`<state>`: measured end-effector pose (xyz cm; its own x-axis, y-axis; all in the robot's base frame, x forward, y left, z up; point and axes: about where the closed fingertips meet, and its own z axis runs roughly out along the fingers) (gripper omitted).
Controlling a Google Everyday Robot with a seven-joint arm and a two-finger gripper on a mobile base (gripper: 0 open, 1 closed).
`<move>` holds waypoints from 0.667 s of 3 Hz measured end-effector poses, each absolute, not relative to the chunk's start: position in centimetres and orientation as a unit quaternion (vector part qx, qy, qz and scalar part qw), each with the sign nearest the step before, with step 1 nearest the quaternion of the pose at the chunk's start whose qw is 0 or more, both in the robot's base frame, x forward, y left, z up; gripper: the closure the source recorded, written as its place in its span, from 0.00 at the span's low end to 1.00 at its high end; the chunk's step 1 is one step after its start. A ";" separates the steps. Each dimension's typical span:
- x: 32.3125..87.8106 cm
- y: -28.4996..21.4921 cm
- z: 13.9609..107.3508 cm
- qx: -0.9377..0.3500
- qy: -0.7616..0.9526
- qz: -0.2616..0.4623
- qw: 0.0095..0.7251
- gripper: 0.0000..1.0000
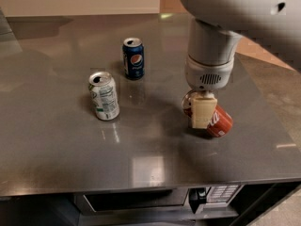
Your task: Knock coke can over
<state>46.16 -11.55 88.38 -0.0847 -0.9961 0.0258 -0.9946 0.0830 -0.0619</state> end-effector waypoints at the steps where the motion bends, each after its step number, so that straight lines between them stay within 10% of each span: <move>1: 46.3 -11.6 87.9 -0.677 0.734 -0.044 -0.003 0.36; 2: 46.2 -11.6 87.3 -0.678 0.733 -0.047 -0.014 0.12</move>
Offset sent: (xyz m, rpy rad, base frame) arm -0.0088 -0.0065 -0.0164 -0.1008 0.0699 0.0060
